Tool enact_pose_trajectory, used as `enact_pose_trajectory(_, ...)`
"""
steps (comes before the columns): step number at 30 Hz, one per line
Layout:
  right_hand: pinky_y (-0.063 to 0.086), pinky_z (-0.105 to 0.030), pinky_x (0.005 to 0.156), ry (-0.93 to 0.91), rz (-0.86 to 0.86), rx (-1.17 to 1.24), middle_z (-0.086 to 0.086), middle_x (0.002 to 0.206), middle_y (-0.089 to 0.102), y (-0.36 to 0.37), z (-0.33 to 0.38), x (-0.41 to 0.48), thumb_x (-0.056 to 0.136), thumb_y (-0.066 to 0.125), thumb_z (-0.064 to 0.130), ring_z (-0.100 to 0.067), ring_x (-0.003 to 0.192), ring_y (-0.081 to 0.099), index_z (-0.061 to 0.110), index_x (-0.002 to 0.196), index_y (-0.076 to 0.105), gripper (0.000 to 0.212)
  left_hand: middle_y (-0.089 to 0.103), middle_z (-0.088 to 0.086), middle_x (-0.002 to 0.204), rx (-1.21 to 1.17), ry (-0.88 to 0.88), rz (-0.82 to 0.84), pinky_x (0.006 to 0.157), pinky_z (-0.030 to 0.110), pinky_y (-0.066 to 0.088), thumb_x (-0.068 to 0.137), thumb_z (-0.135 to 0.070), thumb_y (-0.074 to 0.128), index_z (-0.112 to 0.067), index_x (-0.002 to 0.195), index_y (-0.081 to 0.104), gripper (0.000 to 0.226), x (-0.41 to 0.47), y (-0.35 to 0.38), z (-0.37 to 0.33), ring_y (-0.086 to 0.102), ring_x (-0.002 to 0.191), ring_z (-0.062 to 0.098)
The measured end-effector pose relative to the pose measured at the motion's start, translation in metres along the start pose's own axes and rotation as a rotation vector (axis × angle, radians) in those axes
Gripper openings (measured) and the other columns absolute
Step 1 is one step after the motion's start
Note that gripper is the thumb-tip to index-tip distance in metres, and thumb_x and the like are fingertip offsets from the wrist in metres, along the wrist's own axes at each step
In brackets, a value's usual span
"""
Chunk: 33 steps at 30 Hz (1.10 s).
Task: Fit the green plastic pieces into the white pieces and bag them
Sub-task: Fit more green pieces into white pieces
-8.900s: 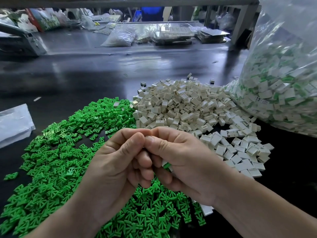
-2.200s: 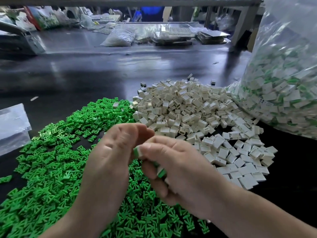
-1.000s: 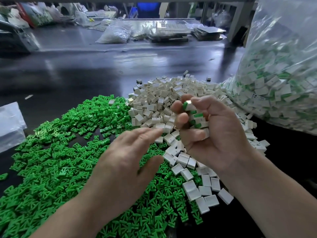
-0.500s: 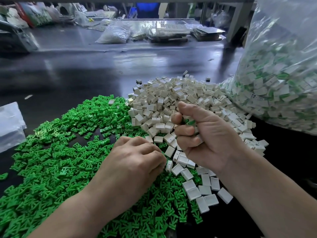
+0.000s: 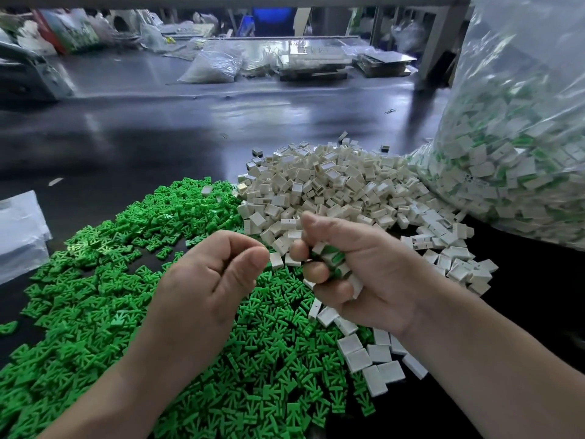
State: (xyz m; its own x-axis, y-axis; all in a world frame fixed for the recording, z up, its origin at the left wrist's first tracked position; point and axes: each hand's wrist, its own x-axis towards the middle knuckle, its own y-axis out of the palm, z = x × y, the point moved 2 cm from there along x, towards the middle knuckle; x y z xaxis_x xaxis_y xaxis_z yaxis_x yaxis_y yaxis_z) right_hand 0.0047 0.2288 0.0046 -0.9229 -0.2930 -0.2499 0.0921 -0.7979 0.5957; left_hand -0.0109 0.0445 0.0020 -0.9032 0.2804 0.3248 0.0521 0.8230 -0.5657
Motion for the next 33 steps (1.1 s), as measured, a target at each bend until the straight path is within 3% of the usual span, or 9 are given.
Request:
enact_pose_trajectory(2, 0.037, -0.016, 0.032, -0.016, 0.017, -0.095, -0.005, 0.074, 0.061, 0.002, -0.004, 0.000, 0.081, 0.071, 0.018, -0.009, 0.047, 0.051, 0.015, 0.083, 0.068, 0.005, 0.069, -0.008, 0.070, -0.098, -0.052, -0.040, 0.047, 0.007, 0.040, 0.090, -0.070, 0.042, -0.032, 0.082, 0.064, 0.044, 0.000, -0.002, -0.002, 0.058, 0.052, 0.001)
enact_pose_trajectory(5, 0.033, -0.015, 0.034, -0.050, 0.026, -0.233, -0.003, 0.069, 0.060, 0.008, -0.011, -0.001, 0.082, 0.075, 0.013, -0.008, 0.043, 0.047, 0.023, 0.096, 0.076, 0.017, 0.065, 0.005, 0.062, -0.286, -0.109, -0.019, 0.050, 0.010, 0.044, 0.094, -0.060, 0.046, -0.017, 0.071, 0.063, 0.051, 0.000, -0.002, -0.004, 0.059, 0.051, 0.009)
enact_pose_trajectory(10, 0.037, -0.017, 0.036, -0.291, 0.028, -0.643, 0.009, 0.065, 0.058, 0.015, -0.017, -0.003, 0.091, 0.072, 0.022, -0.003, 0.045, 0.048, 0.042, 0.113, 0.071, 0.029, 0.054, 0.003, 0.058, -0.499, -0.221, 0.101, 0.049, 0.023, 0.047, 0.087, -0.059, 0.050, -0.014, 0.064, 0.061, 0.052, -0.004, 0.005, -0.008, 0.052, 0.053, 0.014)
enact_pose_trajectory(12, 0.040, -0.008, 0.044, -0.425, 0.064, -0.732, 0.017, 0.065, 0.063, 0.019, -0.017, -0.007, 0.096, 0.067, 0.018, 0.002, 0.048, 0.055, 0.041, 0.109, 0.072, 0.027, 0.056, 0.004, 0.058, -0.497, -0.219, 0.090, 0.047, 0.023, 0.047, 0.091, -0.060, 0.051, -0.014, 0.067, 0.064, 0.054, -0.005, 0.005, -0.010, 0.053, 0.052, 0.014)
enact_pose_trajectory(16, 0.040, -0.004, 0.050, -0.581, -0.006, -0.870, 0.024, 0.065, 0.062, 0.023, -0.019, -0.009, 0.096, 0.067, 0.021, 0.005, 0.052, 0.057, 0.030, 0.106, 0.073, 0.015, 0.063, 0.003, 0.056, -0.238, -0.103, 0.002, 0.038, 0.026, 0.041, 0.092, -0.064, 0.044, -0.022, 0.070, 0.064, 0.052, -0.006, 0.002, -0.012, 0.054, 0.043, 0.018)
enact_pose_trajectory(20, 0.040, -0.015, 0.040, -0.456, -0.109, -0.744, 0.010, 0.073, 0.069, 0.019, -0.016, -0.010, 0.095, 0.069, 0.027, -0.002, 0.047, 0.052, 0.025, 0.097, 0.070, 0.004, 0.064, -0.006, 0.060, 0.016, -0.003, -0.072, 0.037, 0.014, 0.035, 0.093, -0.067, 0.039, -0.026, 0.067, 0.061, 0.053, -0.002, -0.012, -0.005, 0.054, 0.044, 0.009)
enact_pose_trajectory(23, 0.036, -0.019, 0.036, -0.337, -0.131, -0.500, -0.004, 0.087, 0.075, 0.016, -0.009, -0.010, 0.098, 0.063, 0.021, -0.011, 0.045, 0.049, 0.025, 0.086, 0.066, 0.013, 0.061, -0.013, 0.064, 0.305, 0.019, 0.082, 0.044, 0.013, 0.039, 0.082, -0.075, 0.042, -0.034, 0.083, 0.062, 0.046, -0.001, -0.021, 0.005, 0.052, 0.050, -0.001)
enact_pose_trajectory(26, 0.033, -0.017, 0.036, -0.276, -0.138, -0.356, -0.007, 0.080, 0.071, 0.013, -0.005, -0.007, 0.097, 0.063, 0.016, -0.012, 0.042, 0.045, 0.021, 0.084, 0.064, 0.013, 0.052, -0.026, 0.092, 0.710, 0.077, 0.283, 0.064, 0.022, 0.040, 0.066, -0.089, 0.024, -0.047, 0.116, 0.046, 0.068, -0.004, -0.018, 0.013, 0.048, 0.080, -0.006)
enact_pose_trajectory(33, 0.031, -0.017, 0.035, -0.191, -0.131, -0.276, -0.002, 0.068, 0.058, 0.010, -0.007, -0.005, 0.094, 0.066, 0.014, -0.011, 0.042, 0.042, 0.021, 0.101, 0.074, 0.013, 0.046, -0.021, 0.088, 0.769, 0.172, 0.307, 0.067, 0.022, 0.043, 0.079, -0.075, 0.026, -0.047, 0.136, 0.045, 0.066, -0.004, -0.003, 0.014, 0.048, 0.078, 0.003)
